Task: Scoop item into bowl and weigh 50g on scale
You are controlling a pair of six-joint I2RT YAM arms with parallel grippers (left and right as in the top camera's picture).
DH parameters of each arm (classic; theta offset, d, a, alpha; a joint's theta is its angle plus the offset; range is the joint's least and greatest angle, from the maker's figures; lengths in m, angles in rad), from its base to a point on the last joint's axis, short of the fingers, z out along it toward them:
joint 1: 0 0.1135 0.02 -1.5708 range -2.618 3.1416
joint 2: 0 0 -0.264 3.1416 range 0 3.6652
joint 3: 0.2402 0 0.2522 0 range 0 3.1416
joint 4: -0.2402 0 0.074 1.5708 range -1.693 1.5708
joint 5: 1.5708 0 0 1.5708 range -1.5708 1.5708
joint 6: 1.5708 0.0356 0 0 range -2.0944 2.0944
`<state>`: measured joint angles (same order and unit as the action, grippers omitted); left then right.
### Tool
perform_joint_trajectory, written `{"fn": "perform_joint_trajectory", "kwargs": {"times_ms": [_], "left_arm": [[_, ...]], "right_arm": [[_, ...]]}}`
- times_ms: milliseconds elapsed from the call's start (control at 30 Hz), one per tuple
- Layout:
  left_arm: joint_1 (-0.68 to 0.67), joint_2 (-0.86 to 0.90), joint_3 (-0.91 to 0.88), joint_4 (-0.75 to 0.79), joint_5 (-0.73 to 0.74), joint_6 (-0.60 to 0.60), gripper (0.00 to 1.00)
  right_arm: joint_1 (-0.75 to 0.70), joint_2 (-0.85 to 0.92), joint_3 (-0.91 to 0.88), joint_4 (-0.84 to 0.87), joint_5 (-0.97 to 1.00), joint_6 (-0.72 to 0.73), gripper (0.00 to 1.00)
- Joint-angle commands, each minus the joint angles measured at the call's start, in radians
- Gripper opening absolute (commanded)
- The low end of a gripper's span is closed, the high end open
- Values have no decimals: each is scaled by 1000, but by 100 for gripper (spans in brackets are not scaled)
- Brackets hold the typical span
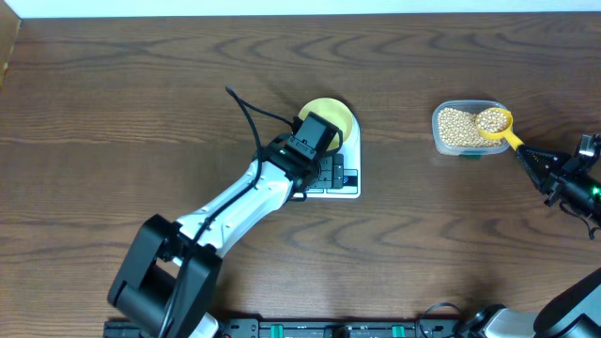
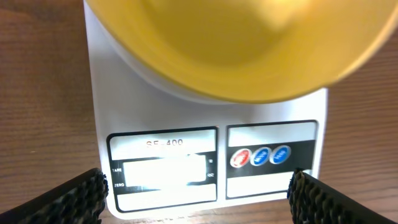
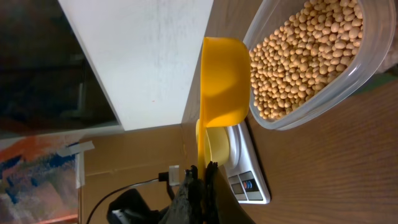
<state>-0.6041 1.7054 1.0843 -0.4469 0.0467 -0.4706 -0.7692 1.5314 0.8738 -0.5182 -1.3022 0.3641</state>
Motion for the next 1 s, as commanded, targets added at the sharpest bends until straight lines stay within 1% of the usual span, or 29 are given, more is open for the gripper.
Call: {"fn": "perform_joint_trajectory", "kwargs": {"times_ms": [0, 267, 967], "left_arm": [[-3, 5, 0, -13, 2, 13, 94], [-3, 52, 0, -23, -58, 13, 94], [-3, 114, 0, 0, -59, 12, 94]], "right_arm": [[-11, 5, -6, 3, -35, 5, 1], [-11, 5, -6, 3, -36, 5, 1], [-11, 5, -6, 3, -36, 5, 1]]}}
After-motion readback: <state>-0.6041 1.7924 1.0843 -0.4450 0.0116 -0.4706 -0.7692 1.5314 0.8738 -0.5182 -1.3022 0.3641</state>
